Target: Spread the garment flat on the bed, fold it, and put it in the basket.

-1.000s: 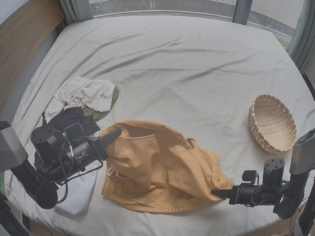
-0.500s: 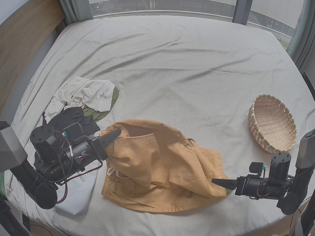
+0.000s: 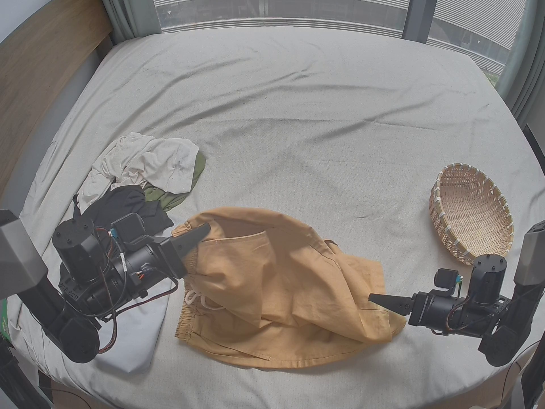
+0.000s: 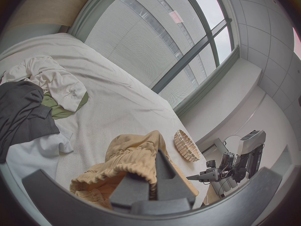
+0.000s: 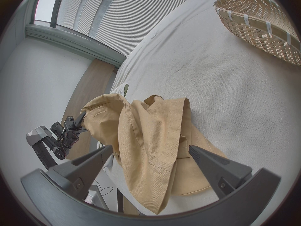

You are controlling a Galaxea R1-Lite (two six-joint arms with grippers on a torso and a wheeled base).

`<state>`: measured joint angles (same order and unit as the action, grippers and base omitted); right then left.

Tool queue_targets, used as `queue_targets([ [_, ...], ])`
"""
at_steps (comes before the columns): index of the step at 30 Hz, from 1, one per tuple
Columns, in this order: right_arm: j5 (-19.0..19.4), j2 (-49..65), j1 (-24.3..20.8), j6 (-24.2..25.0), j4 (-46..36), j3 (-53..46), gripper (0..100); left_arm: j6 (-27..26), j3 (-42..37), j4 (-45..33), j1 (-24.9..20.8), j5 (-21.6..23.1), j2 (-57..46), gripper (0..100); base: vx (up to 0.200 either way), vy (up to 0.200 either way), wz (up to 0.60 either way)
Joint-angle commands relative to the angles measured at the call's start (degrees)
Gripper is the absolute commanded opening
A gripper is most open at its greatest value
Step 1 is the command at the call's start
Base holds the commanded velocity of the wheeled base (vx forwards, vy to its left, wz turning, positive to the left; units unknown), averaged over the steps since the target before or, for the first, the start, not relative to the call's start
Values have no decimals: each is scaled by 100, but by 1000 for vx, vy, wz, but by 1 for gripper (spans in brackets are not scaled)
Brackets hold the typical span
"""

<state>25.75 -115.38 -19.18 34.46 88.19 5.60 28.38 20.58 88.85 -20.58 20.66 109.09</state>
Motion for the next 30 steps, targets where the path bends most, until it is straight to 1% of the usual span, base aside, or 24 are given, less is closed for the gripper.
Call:
queue_targets([
  [1, 1, 51, -192, 25, 6, -6, 100, 1, -1, 1, 1, -1, -2, 0, 0, 0, 0],
  [7, 9, 218, -245, 34, 6, -23, 100, 1, 16, 1, 10, -1, -2, 0, 0, 0, 0],
  [13, 1, 684, -385, 175, -3, -32, 100, 1, 25, 1, 10, -1, -2, 0, 0, 0, 0],
  [17, -26, 719, -464, 184, -3, -41, 100, 1, 25, 1, 19, -1, -2, 0, 0, 0, 0],
  [21, 1, 640, -482, 175, -3, -85, 100, 1, 25, 1, 10, -1, -2, 0, 0, 0, 0],
  [30, 9, -54, -447, 184, 6, -67, 100, 1, 34, 1, 19, -1, -11, 0, 0, 0, 0],
])
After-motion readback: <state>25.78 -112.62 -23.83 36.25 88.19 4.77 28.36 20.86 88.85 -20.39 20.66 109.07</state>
